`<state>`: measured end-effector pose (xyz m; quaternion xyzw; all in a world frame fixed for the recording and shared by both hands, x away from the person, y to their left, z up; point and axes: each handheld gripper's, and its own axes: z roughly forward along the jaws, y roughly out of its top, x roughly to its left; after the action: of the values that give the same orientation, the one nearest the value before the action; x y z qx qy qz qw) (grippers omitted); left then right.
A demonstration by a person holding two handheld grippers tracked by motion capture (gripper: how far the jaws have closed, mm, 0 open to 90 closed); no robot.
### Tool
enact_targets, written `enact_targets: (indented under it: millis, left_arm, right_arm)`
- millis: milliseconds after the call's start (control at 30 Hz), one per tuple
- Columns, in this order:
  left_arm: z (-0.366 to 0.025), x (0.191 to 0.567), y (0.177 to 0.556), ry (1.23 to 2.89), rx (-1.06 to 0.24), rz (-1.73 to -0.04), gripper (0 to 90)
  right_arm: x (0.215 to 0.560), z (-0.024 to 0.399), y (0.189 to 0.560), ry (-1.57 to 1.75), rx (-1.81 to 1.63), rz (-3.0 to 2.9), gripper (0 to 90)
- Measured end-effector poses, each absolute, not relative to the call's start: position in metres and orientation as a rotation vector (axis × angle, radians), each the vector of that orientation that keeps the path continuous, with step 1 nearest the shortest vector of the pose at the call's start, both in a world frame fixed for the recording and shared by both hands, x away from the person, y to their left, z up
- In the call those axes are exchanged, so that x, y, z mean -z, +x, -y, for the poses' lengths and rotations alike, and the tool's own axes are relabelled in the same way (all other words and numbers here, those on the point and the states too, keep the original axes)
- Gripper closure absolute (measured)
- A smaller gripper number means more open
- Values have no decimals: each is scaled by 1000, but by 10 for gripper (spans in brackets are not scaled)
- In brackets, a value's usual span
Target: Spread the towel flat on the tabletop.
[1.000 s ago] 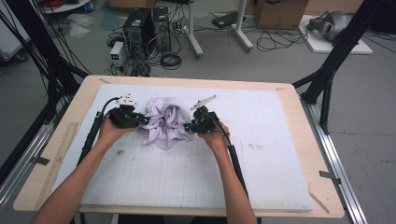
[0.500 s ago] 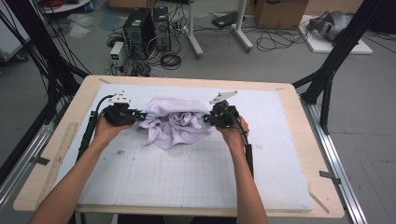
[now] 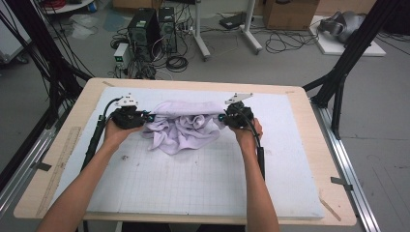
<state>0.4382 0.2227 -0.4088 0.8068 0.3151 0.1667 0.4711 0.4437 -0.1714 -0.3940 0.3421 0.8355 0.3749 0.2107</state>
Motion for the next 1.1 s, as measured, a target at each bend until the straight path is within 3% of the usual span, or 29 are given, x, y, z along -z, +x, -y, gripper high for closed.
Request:
enact_targets:
  millis: [100,233,333,400,433,500,533,600,800,1100]
  left_arm:
    - [-224,411,440,1975,-402,-798,788]
    - [-227,412,442,1958,-401,-813,650]
    - [-229,411,441,1954,-420,-809,492]
    - [-230,410,441,1936,-417,-792,382]
    - [-229,409,440,1936,-430,-790,239]
    - [-230,406,438,1935,-448,-764,216]
    - [-231,405,437,1931,-450,-754,184]
    - [-231,402,435,1912,-454,-746,107]
    - [-229,399,431,1914,-418,-713,17]
    - [-228,403,416,1984,-393,-657,17]
  right_arm:
    - [397,173,445,979,-1046,-2329,609]
    - [396,178,445,989,-1129,-2327,427]
    - [392,183,443,991,-1196,-2328,277]
    - [389,186,441,990,-1207,-2309,119]
    - [385,190,439,993,-1223,-2299,85]
    - [383,193,437,981,-1232,-2293,61]
    - [381,195,435,969,-1243,-2286,6]
    - [378,198,432,950,-1283,-2301,4]
    - [373,199,421,828,-1331,-2333,4]
    - [387,183,406,598,-1389,-2505,5]
